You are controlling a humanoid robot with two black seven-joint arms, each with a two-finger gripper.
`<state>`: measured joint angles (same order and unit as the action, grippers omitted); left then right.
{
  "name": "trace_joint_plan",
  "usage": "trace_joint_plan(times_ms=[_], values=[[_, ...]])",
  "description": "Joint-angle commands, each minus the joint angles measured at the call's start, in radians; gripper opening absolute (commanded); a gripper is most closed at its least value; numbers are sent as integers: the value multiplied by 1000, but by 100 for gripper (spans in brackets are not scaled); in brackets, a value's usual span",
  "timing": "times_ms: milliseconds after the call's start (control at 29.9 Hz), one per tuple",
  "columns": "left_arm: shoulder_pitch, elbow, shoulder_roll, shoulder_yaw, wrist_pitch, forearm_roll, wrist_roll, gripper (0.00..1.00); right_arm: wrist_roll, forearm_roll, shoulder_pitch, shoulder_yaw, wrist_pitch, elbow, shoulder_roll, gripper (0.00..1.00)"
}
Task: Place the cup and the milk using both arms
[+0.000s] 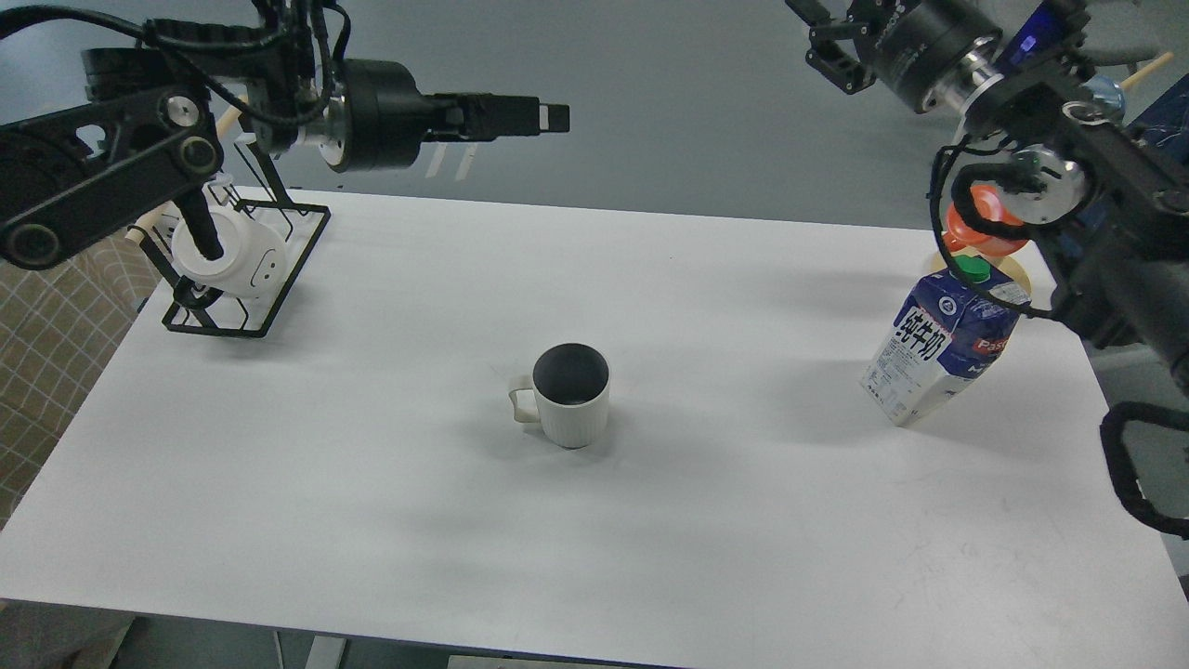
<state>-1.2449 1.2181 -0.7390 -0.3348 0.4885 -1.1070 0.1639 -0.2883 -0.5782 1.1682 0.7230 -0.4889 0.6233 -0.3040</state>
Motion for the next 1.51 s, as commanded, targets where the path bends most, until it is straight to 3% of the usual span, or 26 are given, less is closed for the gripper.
trace_joint_plan(times_ms=[0,134,167,335,435,468,569,703,970,1238,1472], values=[[24,-89,13,-52,0,151,-41,96,0,-66,7,-69,0,148,-159,100],[54,-192,50,-58,0,486,-24,96,-2,-277,-47,-77,0,367,-398,100],[55,-192,50,-58,0,487,-24,96,-2,-278,-47,-77,0,368,-399,100],[101,-201,58,-64,0,714,-23,97,-17,-451,-142,-77,6,628,-679,100],[122,-203,61,-82,0,716,-6,96,-28,-563,-194,-77,53,731,-797,100],[131,-204,69,-98,0,713,-1,96,-52,-639,-217,-77,85,774,-846,100],[147,-204,89,-131,0,713,-1,96,-95,-826,-322,-80,259,841,-929,100],[154,-204,96,-141,0,711,-1,96,-132,-980,-487,-82,481,865,-971,100],[167,-204,96,-141,0,713,-1,97,-167,-1138,-746,-96,778,840,-972,100],[177,-203,110,-141,0,710,-1,96,-167,-1238,-835,-91,891,721,-836,100],[180,-200,122,-141,0,710,-1,96,-167,-1246,-844,-89,894,655,-732,100]])
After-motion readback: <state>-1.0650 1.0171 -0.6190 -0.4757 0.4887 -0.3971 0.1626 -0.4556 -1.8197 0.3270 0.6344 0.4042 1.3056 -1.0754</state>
